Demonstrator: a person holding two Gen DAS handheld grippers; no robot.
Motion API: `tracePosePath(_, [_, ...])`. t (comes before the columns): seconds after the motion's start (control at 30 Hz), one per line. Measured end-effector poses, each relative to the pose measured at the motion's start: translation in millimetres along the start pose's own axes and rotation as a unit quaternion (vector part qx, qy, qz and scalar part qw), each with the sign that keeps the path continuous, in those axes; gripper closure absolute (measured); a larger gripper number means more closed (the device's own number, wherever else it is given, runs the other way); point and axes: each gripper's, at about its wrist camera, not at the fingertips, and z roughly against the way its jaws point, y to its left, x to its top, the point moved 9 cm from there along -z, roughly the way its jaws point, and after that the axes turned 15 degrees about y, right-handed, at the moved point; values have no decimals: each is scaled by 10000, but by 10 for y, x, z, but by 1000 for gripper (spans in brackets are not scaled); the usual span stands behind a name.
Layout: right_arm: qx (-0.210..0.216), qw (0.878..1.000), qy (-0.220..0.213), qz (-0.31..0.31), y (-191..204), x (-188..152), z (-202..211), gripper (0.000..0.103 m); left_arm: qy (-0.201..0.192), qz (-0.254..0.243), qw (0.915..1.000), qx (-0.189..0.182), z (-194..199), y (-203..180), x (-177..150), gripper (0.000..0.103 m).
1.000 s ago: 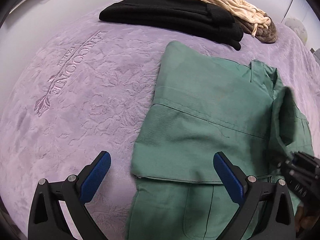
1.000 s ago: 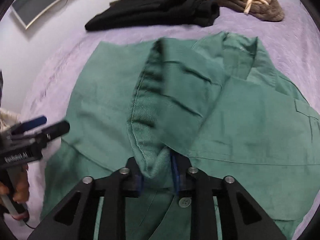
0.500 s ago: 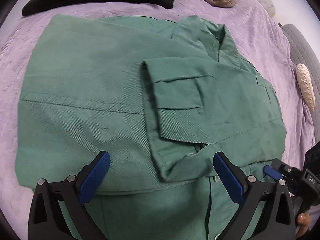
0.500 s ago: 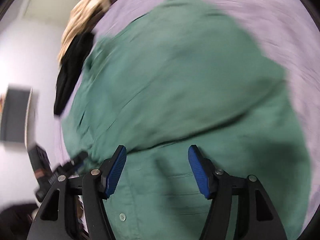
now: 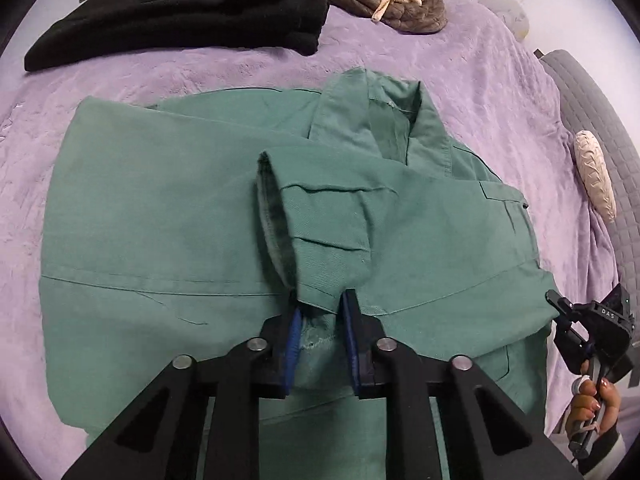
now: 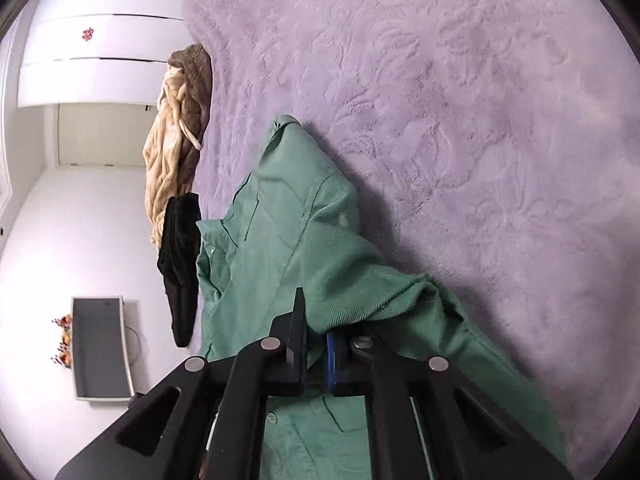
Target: Fold small clothes
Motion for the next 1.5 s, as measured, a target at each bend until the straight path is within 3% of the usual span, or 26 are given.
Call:
tracePosePath(0.07, [-492, 9987, 143, 21, -148, -5, -98, 95, 180, 28, 9998, 112, -111, 85, -35, 85])
tracePosePath(0.13, [-916, 9954, 272, 45, -350, -47, -173, 95, 235, -22, 9979, 602, -188, 191, -53, 85])
tracePosePath(0.17, [-900, 9955, 307, 11, -383, -74, -169, 94, 209, -46, 9964, 815, -186, 236, -77, 85])
tracePosePath(0.27, [-824, 9953, 502, -44, -386, -172, -92, 76, 107, 184, 9939, 1086, -48, 416, -156, 84])
tracePosePath(0.33, [-841, 9933, 653, 447, -201, -306, 32, 56, 23, 289, 9922, 1210, 73, 512, -183, 84])
tracePosePath(0.43, [-996, 9852, 467, 1318, 159, -300, 225, 42, -106, 232, 9918, 1250, 202, 522, -145, 84])
tracePosePath(0.57, [-1196, 9842, 78, 1302, 316, 283, 206, 42, -398, 74, 9915, 1239, 291, 304, 36, 84])
tracePosePath(0.7, [-1781, 9776, 192, 1109, 182, 795, -154, 42, -451, -11, 9929, 1104, 191, 46, 224, 84])
tracePosePath(0.77, [-1862, 9745, 287, 1223, 203, 844, -263, 58, -461, -91, 9922, 1155, 91, -38, 288, 84])
tracePosePath(0.8, [-2195, 9654, 286, 1378, 193, 849, -305, 79, -435, -128, 9910, 1257, 14, -51, 313, 84])
tracePosePath(0.87, [-2916, 9425, 295, 1608, 65, 876, -388, 80, -310, -201, 9858, 1637, -187, -5, 338, 84])
tracePosePath(1.03, [-2825, 9505, 130, 1287, -145, 966, -238, 82, -365, -442, 9784, 1988, -228, 35, 345, 84])
tracePosePath(1.1, [-3088, 9430, 91, 1237, -185, 925, -98, 79, -326, -323, 9779, 2042, -122, 131, 316, 84])
tracePosePath(1.2, [-2903, 9474, 55, 1344, -66, 732, 105, 78, -283, -88, 9772, 2102, 49, 342, 207, 84])
tracePosePath(1.37, [-2688, 9476, 331, 1693, 87, 100, 180, 74, -82, -23, 9790, 2039, 189, 484, -199, 84])
tracePosePath(1.5, [-2472, 9534, 693, 1584, 55, -370, 161, 52, 153, 115, 9809, 1935, 209, 484, -562, 84])
